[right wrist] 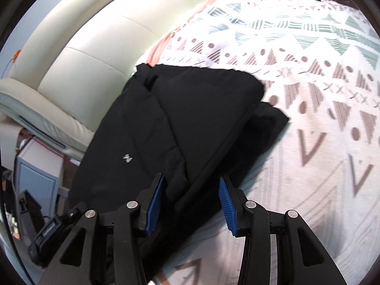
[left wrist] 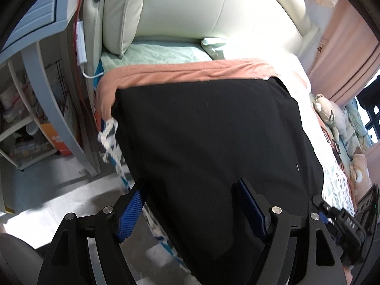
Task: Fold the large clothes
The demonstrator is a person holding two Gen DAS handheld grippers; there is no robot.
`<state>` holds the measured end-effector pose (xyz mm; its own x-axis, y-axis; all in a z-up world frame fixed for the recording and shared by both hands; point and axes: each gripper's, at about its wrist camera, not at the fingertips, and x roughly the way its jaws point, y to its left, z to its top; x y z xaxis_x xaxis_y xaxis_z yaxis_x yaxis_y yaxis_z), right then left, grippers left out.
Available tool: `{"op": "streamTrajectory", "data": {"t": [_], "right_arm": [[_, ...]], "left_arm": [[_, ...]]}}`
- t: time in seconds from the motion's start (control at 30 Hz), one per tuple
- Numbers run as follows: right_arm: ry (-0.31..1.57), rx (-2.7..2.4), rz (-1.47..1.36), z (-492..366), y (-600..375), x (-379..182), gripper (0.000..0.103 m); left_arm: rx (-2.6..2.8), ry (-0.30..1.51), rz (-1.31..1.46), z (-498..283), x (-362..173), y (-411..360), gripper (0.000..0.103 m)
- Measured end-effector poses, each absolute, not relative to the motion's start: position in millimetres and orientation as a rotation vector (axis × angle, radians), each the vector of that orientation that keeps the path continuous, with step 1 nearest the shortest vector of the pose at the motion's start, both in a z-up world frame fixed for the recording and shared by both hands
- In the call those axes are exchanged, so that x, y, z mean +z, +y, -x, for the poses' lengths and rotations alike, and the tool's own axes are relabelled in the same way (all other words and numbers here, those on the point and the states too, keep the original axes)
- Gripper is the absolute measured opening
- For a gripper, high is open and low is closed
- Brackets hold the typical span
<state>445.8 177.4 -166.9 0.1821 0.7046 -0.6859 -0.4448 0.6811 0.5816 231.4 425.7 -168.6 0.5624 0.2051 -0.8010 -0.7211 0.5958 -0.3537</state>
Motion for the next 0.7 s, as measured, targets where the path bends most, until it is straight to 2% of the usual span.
{"op": "streamTrajectory", "data": {"t": [0.13,0.33,0.6,0.7], "right_arm": [[1.127,0.804,-0.248,-446.6,166.9,-163.1,0.044],[1.11,0.786,-0.207,-439.1,144.8,-146.6,0.044],[1.054,0.77,-0.179,-422.7,93.6,-114.9,0.044],[1.049,0.737,-0.175,-417.5,65.4,-104.5,0.045]], "left_arm": [[0.6,0.816,0.761,-223.3,-172.0,407.5,0.083],[0.554,0.868,0.74,-223.0,-167.3,375.0,0.083],[0.535,0.82,0.653,-222.3,-123.9,337.6,0.083],[0.498,0.812,0.636,-222.0,-110.2,322.1,0.091]]}}
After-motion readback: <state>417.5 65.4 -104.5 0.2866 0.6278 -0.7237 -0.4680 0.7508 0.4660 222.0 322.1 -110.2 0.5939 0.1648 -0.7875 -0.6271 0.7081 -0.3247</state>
